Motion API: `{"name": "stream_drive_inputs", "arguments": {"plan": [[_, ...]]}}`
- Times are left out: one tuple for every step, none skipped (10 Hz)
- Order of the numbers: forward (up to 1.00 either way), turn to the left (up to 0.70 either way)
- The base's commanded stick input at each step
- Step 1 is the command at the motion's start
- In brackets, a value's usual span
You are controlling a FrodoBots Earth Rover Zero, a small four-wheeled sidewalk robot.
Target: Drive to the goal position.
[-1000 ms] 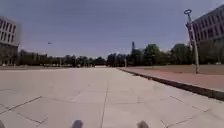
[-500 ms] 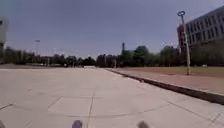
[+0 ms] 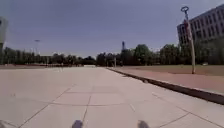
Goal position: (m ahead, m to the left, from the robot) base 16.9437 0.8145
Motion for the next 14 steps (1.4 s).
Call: {"name": "stream_drive_inputs", "arguments": {"plan": [[0.85, 0.00], [0.85, 0.00], [0.85, 0.00], [0.85, 0.00], [0.85, 0.00], [0.85, 0.00], [0.85, 0.00], [0.85, 0.00], [0.85, 0.00], [0.85, 0.00], [0.85, 0.34], [0.85, 0.31], [0.85, 0.09], [0.85, 0.00]]}}
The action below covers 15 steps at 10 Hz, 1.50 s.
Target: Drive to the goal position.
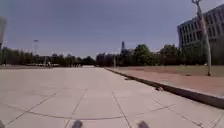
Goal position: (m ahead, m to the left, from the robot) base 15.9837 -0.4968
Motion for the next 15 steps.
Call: {"name": "stream_drive_inputs", "arguments": {"plan": [[0.85, 0.00], [0.85, 0.00], [0.85, 0.00], [0.85, 0.00], [0.85, 0.00], [0.85, 0.00], [0.85, 0.00], [0.85, 0.00], [0.85, 0.00], [0.85, 0.00], [0.85, 0.00], [0.85, 0.00], [0.85, 0.00], [0.85, -0.10], [0.85, -0.34]]}}
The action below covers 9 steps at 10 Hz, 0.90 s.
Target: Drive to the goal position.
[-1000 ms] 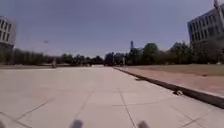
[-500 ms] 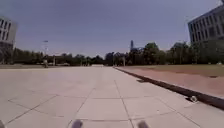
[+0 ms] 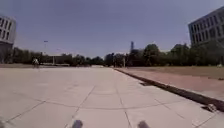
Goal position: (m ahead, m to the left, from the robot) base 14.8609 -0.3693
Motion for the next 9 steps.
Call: {"name": "stream_drive_inputs", "arguments": {"plan": [[0.85, -0.34], [0.85, -0.34], [0.85, -0.30], [0.85, 0.00], [0.85, 0.00], [0.85, 0.00], [0.85, 0.00], [0.85, 0.00], [0.85, 0.00]]}}
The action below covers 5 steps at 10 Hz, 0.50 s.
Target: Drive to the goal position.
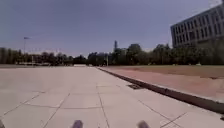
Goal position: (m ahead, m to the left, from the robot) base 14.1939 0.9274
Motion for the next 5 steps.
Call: {"name": "stream_drive_inputs", "arguments": {"plan": [[0.85, 0.00], [0.85, 0.07], [0.85, 0.30], [0.85, 0.34], [0.85, 0.20]]}}
